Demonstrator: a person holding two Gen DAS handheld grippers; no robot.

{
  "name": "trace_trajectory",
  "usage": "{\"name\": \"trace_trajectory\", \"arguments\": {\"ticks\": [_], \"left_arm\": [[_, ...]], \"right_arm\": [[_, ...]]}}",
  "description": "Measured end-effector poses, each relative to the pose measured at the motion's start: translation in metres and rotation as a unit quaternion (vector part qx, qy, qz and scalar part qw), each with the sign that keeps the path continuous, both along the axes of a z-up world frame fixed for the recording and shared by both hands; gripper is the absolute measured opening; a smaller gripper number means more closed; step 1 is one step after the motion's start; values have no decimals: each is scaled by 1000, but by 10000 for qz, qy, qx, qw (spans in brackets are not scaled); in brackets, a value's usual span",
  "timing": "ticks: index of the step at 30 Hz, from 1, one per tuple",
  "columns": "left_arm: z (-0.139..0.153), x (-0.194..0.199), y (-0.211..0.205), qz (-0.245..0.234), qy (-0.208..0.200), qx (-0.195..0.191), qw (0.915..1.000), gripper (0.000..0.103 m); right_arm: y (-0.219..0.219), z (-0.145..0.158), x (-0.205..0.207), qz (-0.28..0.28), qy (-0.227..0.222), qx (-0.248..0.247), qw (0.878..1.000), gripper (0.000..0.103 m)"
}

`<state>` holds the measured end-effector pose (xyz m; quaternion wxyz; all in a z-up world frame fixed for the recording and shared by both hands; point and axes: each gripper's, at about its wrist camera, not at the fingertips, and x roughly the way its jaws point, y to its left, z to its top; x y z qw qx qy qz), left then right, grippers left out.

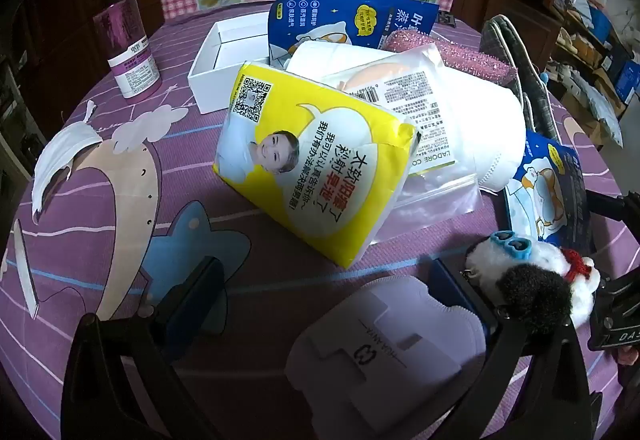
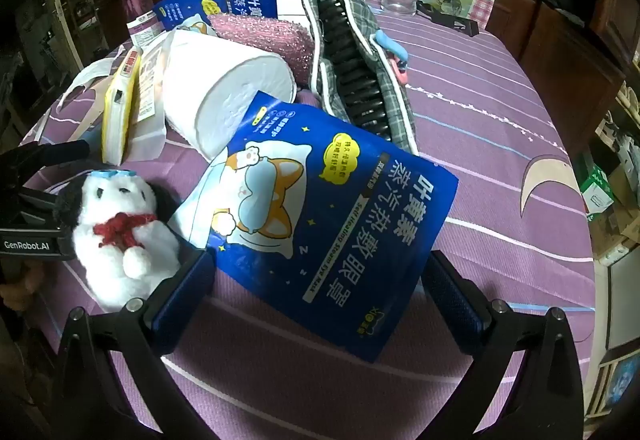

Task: Organize soft objects

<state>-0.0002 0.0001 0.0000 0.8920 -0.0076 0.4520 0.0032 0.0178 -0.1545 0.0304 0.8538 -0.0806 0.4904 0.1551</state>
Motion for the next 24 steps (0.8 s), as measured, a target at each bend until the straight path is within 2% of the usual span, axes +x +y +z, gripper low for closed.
{"name": "trace_trajectory", "arguments": {"ticks": [6, 10, 13, 18, 24], "left_arm": [[0, -6, 3, -247, -6, -12, 9997, 103], [3, -16, -11, -558, -91, 87, 9984, 103], [11, -24, -17, -588, -399, 211, 9972, 103], [25, -27, 0, -463, -704, -61, 9964, 103], [41, -34, 10, -379, -1264, -219, 9910, 103]], "right_arm": [[-3, 3, -6, 6, -4, 101, 9999, 103], [-16, 9, -12, -48, -85, 640, 9979, 103], [-21, 17, -15, -105, -378, 764, 9963, 102], [-21, 33, -23, -54, -824, 926, 9923, 102], [-21, 48, -33, -66, -1389, 799, 9871, 102]]}}
